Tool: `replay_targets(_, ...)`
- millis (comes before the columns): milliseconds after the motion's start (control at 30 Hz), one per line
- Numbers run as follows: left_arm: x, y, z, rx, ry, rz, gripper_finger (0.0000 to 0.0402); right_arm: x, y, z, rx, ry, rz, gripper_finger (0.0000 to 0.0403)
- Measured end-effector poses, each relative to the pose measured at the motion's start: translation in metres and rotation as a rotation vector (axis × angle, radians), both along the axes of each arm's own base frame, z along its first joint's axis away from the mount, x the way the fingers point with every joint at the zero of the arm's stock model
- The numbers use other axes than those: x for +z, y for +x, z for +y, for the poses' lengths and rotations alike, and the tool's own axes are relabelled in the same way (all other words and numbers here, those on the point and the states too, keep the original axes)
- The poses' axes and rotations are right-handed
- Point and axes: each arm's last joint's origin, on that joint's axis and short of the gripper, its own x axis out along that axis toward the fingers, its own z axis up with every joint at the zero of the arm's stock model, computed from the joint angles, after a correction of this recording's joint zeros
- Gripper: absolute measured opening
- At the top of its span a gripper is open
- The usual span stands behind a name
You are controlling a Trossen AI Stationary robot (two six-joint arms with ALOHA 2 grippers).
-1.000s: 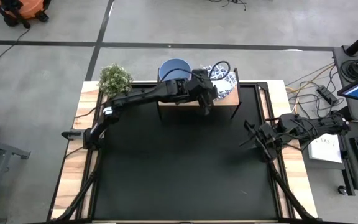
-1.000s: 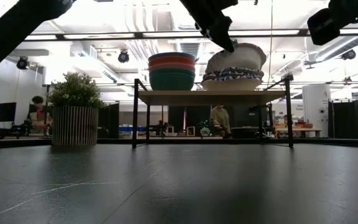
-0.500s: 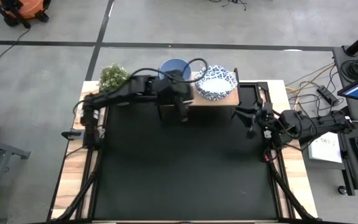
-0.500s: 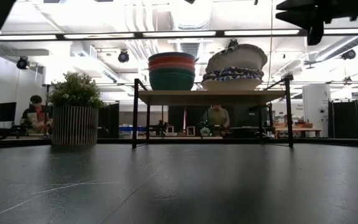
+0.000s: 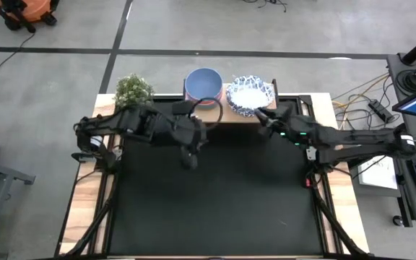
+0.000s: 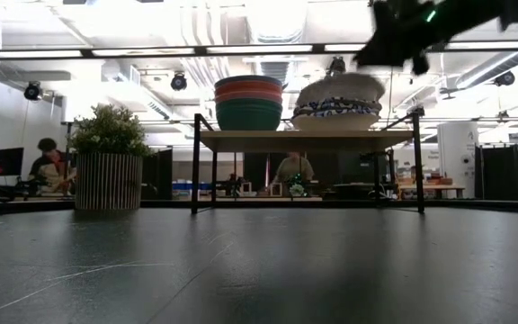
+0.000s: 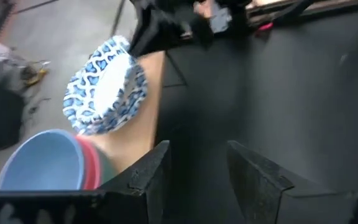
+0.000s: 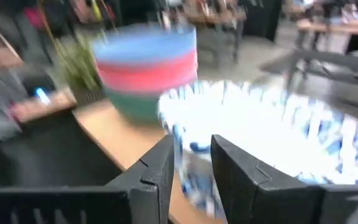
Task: Place and stack bowls onto a shelf
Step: Stack the white and blue paper plate on the white and blue paper plate on the shelf, then return to Home Position
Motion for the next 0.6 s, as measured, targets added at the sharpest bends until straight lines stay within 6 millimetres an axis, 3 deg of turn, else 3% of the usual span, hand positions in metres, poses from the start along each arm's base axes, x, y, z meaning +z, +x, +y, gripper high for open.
replay_targets(100, -0.003, -0.006, -0.010, 0.043, 0.049, 0.025, 0.0137, -0.014, 0.007, -0.008, -0.035, 0.024, 0.073, 0.0097)
replay_targets(367, -0.018, -0.013, -0.030, 0.073, 0.072, 0.097, 0.0136, -0.018, 0.014, -0.011, -0.034, 0.052, 0.071, 0.0097)
replay_targets(467, -0.031, -0.020, -0.033, 0.088, 0.080, 0.140, 0.0136, -0.008, 0.009, -0.007, 0.069, 0.050, 0.024, 0.0097)
replay_targets(600, -0.055, -0.044, -0.035, 0.126, 0.098, 0.100, 0.0136, 0.000, -0.002, 0.004, 0.389, 0.035, 0.008, 0.0097)
